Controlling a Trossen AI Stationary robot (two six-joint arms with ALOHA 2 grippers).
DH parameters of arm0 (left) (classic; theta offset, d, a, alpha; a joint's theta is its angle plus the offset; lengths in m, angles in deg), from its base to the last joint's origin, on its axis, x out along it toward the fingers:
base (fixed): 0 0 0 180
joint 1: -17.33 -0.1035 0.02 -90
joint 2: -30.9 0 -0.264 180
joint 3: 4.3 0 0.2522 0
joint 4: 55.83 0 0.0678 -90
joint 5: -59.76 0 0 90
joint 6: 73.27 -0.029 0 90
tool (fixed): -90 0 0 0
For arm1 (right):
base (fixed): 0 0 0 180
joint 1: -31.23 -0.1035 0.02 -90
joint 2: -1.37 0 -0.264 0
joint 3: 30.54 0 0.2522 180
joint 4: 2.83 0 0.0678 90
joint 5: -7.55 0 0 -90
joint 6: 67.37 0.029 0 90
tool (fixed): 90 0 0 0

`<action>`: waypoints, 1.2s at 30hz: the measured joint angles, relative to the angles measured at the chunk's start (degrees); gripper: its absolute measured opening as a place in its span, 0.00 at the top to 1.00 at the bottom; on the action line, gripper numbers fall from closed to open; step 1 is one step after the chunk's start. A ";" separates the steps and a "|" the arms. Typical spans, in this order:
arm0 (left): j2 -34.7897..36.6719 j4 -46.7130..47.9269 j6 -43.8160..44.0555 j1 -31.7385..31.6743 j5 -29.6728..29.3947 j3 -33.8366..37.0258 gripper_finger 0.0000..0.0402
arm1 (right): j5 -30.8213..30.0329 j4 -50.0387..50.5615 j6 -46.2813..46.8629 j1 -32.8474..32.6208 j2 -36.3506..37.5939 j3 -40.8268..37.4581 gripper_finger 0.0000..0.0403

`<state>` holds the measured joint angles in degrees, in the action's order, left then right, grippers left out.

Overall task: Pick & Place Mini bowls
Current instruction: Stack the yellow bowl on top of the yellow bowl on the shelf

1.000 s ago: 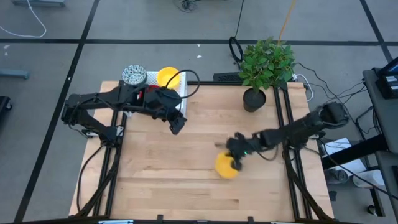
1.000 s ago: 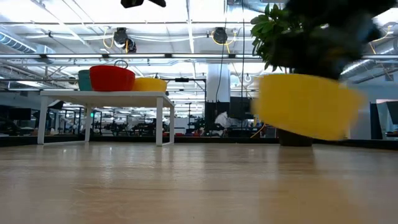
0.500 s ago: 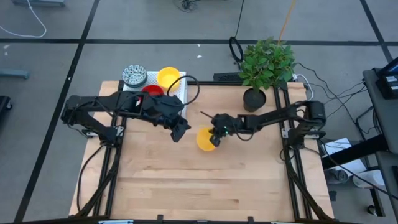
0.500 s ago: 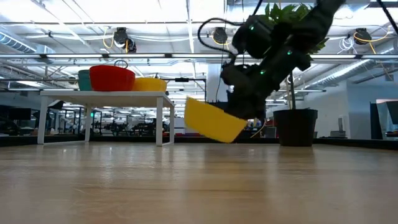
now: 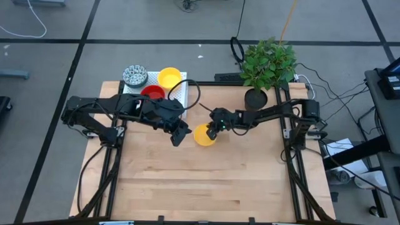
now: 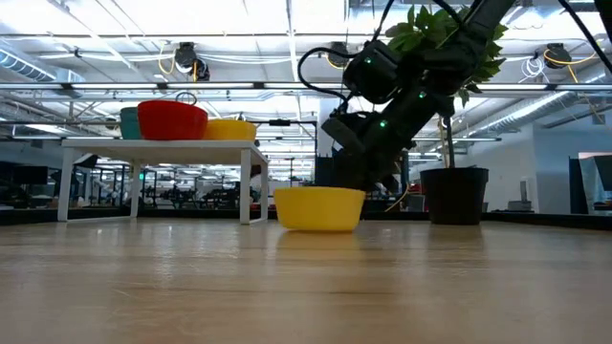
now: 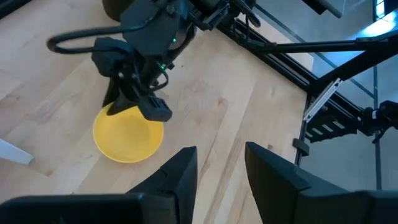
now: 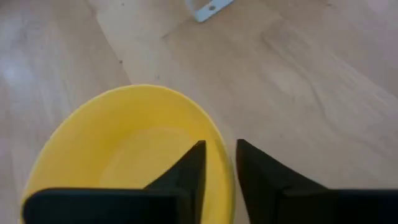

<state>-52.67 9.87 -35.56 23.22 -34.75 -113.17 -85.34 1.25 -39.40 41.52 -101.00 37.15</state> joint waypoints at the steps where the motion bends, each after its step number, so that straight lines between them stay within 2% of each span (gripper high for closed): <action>1: 0.00 0.00 0.01 0.00 0.00 0.00 0.66 | 0.02 -0.03 -0.02 0.20 0.10 0.00 0.79; 3: 0.00 0.04 0.07 0.00 0.00 0.00 0.66 | 0.99 0.57 -0.06 0.49 1.09 -0.07 0.73; 7: 0.00 0.04 -0.05 0.00 -0.02 0.00 0.66 | 6.85 2.33 -0.13 0.60 4.92 -0.04 0.60; 12: 0.00 0.07 -2.12 0.00 -0.04 0.00 0.66 | 8.93 9.32 -1.81 -0.61 13.28 -0.04 0.52; 18: -0.56 0.17 -8.67 0.00 -0.09 0.00 0.66 | 8.74 20.28 -5.09 -2.89 24.83 -0.04 0.52; 26: -4.77 -0.73 -12.28 -0.17 -1.49 0.07 0.66 | 8.32 33.36 -5.11 -6.80 38.03 -0.04 0.54; 32: -8.82 -2.47 -16.08 -0.17 0.19 0.07 0.65 | 1.16 43.27 -4.48 -11.70 44.82 -0.07 0.55; 36: -11.63 -2.59 -16.59 -0.17 2.05 0.04 0.60 | -2.32 47.78 -1.60 -15.01 48.17 -0.11 0.55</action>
<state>-64.30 7.28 -52.14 23.05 -32.70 -113.12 -87.66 49.03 -41.00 26.50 -52.83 37.04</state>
